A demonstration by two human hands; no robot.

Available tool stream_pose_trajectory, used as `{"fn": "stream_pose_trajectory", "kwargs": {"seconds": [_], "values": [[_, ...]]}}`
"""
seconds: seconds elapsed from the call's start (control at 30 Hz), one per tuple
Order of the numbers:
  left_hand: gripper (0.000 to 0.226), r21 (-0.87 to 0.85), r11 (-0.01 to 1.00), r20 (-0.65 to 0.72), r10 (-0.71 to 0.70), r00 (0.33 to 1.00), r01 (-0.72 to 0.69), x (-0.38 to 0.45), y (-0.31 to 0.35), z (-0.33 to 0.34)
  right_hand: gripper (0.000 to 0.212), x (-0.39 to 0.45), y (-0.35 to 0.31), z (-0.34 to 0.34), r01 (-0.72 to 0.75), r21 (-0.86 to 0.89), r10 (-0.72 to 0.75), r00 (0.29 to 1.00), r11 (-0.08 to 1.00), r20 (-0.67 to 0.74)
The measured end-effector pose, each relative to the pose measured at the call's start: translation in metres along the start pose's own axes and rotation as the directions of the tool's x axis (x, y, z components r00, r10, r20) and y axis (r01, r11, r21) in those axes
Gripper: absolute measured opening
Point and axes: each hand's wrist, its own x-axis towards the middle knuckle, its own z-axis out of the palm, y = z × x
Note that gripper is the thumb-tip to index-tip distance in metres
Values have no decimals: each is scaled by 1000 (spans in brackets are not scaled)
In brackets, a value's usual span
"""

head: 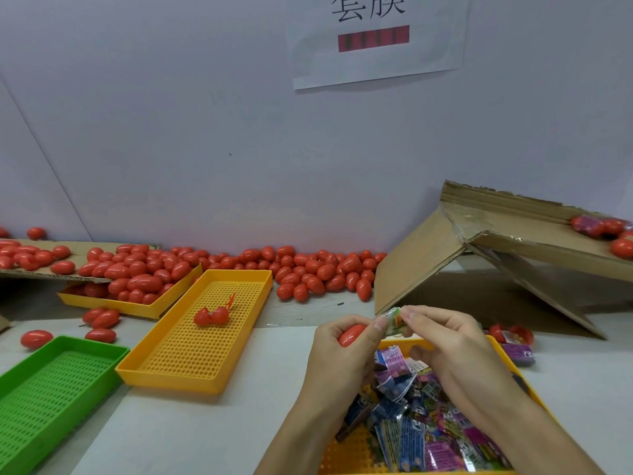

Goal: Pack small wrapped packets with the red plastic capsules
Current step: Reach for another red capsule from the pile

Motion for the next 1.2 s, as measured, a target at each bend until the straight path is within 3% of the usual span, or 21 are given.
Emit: {"fn": "stream_pose_trajectory", "kwargs": {"seconds": [0.07, 0.17, 0.33, 0.53, 0.8, 0.9, 1.2], "values": [[37, 10, 1000, 5, -8, 1000, 8, 0, -1, 0, 20, 0, -2, 0, -34, 92, 36, 999, 995, -16], [21, 52, 998, 12, -20, 1000, 20, 0, -2, 1, 18, -1, -4, 0, -60, 135, 61, 998, 989, -5], [4, 103, 994, -43, 40, 998, -36, 0, 0, 1, 25, -4, -8, 0, -34, -36, 36, 997, 999, 64], [13, 146, 988, -130, 79, 988, -60, 1, -3, 1, 26, -3, -6, -1, -36, -250, 54, 996, 968, 65], [14, 247, 964, -139, 136, 981, -99, 2, -3, 3, 22, -1, -2, 0, -12, -162, 11, 1000, 987, -10], [14, 228, 969, -144, 135, 980, -100, 2, -3, 3, 29, -2, -2, 0, 8, -117, -8, 1000, 993, 0], [15, 188, 973, -187, 171, 967, -135, 3, -3, 1, 25, -2, -3, -1, -29, -151, 42, 995, 988, 88]]}}
